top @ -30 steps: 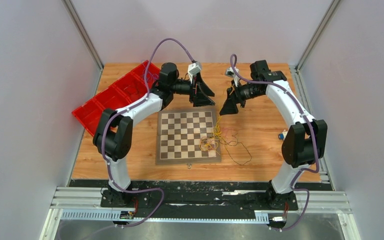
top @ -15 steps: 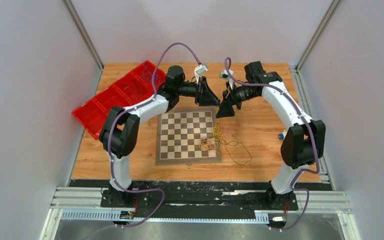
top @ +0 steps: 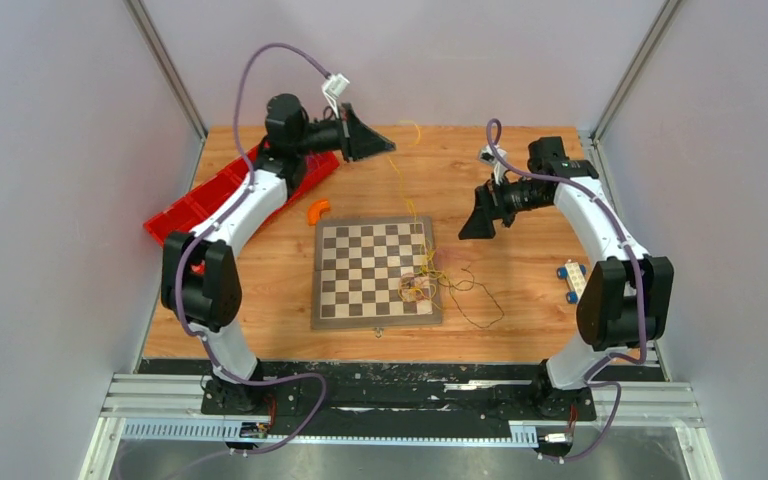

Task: Untangle the cables

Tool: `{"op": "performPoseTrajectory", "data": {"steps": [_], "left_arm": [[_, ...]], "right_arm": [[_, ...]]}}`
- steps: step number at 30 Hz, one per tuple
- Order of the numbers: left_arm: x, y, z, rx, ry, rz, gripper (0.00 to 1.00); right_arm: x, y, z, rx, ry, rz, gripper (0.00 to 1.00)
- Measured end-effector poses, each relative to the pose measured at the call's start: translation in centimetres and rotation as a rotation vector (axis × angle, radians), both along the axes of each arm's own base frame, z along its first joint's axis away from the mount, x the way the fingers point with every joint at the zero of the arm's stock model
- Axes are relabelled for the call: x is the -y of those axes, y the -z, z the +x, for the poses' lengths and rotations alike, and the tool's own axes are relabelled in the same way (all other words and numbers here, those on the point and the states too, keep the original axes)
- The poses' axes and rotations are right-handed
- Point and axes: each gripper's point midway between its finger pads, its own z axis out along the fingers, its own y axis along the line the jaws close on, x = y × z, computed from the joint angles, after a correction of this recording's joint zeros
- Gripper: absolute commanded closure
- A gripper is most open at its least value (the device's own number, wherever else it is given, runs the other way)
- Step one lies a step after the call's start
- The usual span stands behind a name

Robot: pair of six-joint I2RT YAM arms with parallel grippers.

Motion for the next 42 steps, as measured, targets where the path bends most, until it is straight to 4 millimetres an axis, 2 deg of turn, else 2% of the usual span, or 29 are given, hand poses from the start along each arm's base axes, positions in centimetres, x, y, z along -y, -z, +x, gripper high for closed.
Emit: {"op": "performPoseTrajectory", "data": {"steps": [2, 5, 8, 13, 17, 19, 21, 24, 26, 28, 29, 31, 32, 36, 38, 39, 42], "left_arm": [[-1.6, -2.9, 1.2, 0.046, -0.066, -0.024, 1.0], [-2.0, -6.2, 1.2, 0.087, -0.099, -0.058, 1.0], [-1.3, -7.4, 0.7, 0.074, -0.097, -0.073, 1.0], [-1.0, -7.9, 1.1, -0.014, -0.143, -0.075, 1.0], [-1.6, -8.7, 2.1, -0.033, -0.215, -0.086, 1.0], [-2.0, -9.0, 2.4, -0.041, -0.245, -0.088, 1.0], [-2.7, -9.9, 2.9, -0.036, -0.281, -0.093, 1.0], [-3.9, -11.7, 3.6, -0.018, -0.335, -0.107, 1.0], [-5.1, -14.0, 4.2, 0.022, -0.385, -0.127, 1.0], [-6.2, -16.8, 4.5, 0.091, -0.431, -0.146, 1.0], [-6.9, -19.1, 4.2, 0.148, -0.454, -0.16, 1.0], [-8.2, -22.1, 4.1, 0.229, -0.499, -0.181, 1.0], [-9.2, -24.7, 3.6, 0.294, -0.528, -0.207, 1.0], [-11.6, -31.8, 0.6, 0.479, -0.57, -0.289, 1.0], [-12.3, -33.3, -0.8, 0.531, -0.571, -0.307, 1.0], [-12.5, -33.4, -1.3, 0.542, -0.57, -0.308, 1.0], [-12.8, -31.4, -1.2, 0.513, -0.574, -0.269, 1.0]], "right_arm": [[0.0, 0.1, 0.4, 0.002, 0.032, 0.014, 0.04], [-1.9, 0.1, 1.7, 0.047, 0.05, 0.043, 0.04], [-4.1, 0.1, 3.1, 0.115, 0.055, 0.069, 0.06], [-8.0, 0.8, 5.6, 0.188, 0.046, 0.116, 0.2], [-11.1, 3.7, 6.7, 0.136, 0.028, 0.138, 0.35], [-11.9, 5.5, 6.7, 0.099, 0.022, 0.133, 0.52], [-12.5, 7.2, 6.6, 0.062, 0.019, 0.126, 0.65], [-12.6, 9.6, 5.8, 0.01, 0.023, 0.106, 0.7], [-12.3, 10.9, 5.2, -0.017, 0.024, 0.088, 0.72], [-12.0, 11.9, 4.8, -0.031, 0.02, 0.068, 0.72], [-11.8, 12.3, 4.6, -0.035, 0.017, 0.055, 0.72], [-11.4, 12.7, 4.4, -0.029, 0.007, 0.034, 0.71], [-11.1, 13.1, 4.2, -0.024, 0.0, 0.02, 0.69], [-10.3, 13.7, 3.6, -0.028, -0.014, -0.004, 0.63], [-9.9, 13.4, 3.5, -0.027, -0.015, -0.014, 0.58], [-9.7, 13.3, 3.4, -0.031, -0.015, -0.019, 0.51], [-9.1, 12.6, 3.7, -0.035, -0.006, -0.029, 0.31]]}}
